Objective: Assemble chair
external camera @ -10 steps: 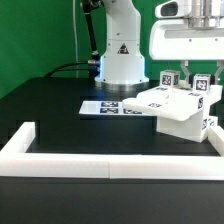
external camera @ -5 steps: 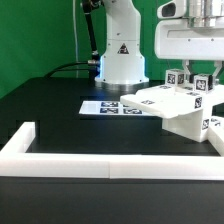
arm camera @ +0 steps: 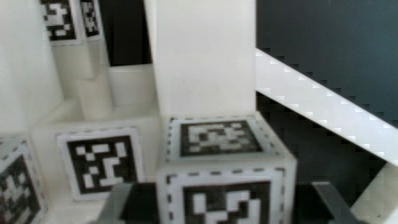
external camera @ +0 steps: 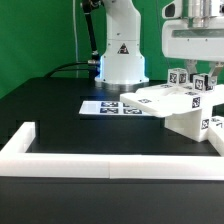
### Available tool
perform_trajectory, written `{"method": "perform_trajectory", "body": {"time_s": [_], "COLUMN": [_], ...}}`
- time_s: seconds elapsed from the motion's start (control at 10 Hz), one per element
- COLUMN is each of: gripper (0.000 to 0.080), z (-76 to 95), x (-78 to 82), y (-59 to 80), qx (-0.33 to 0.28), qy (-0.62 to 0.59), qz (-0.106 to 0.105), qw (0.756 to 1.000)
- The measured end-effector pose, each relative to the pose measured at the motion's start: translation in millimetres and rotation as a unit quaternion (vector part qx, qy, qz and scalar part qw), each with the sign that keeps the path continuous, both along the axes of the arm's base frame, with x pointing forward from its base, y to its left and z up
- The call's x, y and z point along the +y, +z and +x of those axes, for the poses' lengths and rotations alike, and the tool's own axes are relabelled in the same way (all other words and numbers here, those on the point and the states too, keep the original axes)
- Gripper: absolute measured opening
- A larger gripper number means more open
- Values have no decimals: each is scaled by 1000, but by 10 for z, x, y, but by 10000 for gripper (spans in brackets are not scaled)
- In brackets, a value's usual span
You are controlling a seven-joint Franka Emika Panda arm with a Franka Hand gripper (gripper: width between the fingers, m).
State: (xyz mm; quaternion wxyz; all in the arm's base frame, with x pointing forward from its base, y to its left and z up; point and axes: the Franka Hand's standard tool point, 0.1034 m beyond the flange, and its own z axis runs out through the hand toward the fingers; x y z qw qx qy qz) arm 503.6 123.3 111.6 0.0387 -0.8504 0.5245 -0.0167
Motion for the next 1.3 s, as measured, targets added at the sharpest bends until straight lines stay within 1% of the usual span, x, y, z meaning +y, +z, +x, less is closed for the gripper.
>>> {"method": "perform_trajectory", "body": {"time_s": [0.2,0.5,0.6,0.7,0.8,0.9,1.0,1.3], "gripper": [290,299,299,481,481,614,641,648], "z": [-18,-33,-39,-38,-39,-40,-41,-42], "x": [6,22,20,20,21,21,21,20], "y": [0,0,-14,-17,-17,-20,-22,-26], "qx": [8,15,16,15,15,16,16,16], "qy": [-69,-135,-133,-131,-131,-131,-131,-131], "qz": [8,17,16,16,16,15,15,15], "qw": [998,991,991,991,991,991,991,991]}}
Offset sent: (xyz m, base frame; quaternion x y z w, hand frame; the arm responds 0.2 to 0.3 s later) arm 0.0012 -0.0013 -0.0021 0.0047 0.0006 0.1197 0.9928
